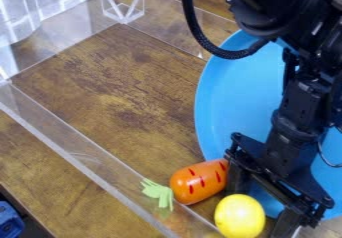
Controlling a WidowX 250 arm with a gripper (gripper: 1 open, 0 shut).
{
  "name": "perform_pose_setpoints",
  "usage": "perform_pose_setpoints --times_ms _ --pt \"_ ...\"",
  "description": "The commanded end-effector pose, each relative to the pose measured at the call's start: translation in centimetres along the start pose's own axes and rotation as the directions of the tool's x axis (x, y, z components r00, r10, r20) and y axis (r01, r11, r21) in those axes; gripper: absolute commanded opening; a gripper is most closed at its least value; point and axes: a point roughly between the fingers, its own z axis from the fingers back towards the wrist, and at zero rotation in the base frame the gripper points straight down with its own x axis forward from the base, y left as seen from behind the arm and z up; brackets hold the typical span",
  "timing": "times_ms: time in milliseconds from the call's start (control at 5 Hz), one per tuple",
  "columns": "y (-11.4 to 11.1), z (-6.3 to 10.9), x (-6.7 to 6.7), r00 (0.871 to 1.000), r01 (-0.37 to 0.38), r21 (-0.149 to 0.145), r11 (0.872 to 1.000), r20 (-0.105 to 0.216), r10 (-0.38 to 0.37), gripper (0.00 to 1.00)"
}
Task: Remove the lemon from the blue tray and put it on the table
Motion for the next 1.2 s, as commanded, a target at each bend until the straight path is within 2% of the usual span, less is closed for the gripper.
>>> perform_pose_setpoints --times_ms 0,600,1000 --pt "-0.15 -0.31 -0.14 1.000 0.016 0.009 1.000 -0.020 -0.015 1.00" --pt "-0.29 -0.11 0.02 0.998 0.033 0.020 0.999 -0.046 -0.032 1.00" --pt "0.46 -0.04 0.07 0.998 0.028 0.034 0.999 -0.061 -0.025 1.00"
